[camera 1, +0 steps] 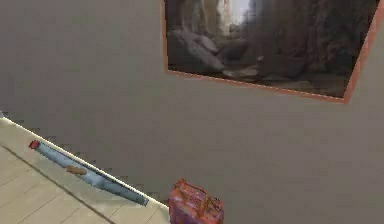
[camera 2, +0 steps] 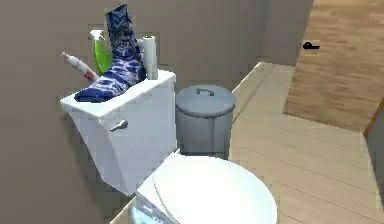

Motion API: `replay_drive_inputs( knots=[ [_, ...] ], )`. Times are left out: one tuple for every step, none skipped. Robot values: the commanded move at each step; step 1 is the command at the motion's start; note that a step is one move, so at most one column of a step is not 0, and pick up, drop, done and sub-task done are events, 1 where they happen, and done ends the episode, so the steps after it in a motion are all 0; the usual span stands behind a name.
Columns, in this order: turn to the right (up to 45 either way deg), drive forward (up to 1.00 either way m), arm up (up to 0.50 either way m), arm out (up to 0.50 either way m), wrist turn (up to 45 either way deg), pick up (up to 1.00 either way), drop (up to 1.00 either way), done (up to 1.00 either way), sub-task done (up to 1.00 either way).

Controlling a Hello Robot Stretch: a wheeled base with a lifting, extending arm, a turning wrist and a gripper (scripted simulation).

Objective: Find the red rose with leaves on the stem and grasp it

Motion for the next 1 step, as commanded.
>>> replay_drive_inputs(
  knots=[
    [45.0,0.00,0.00,0.00,0.0,0.00,0.00,0.00,0.00]
  ],
)
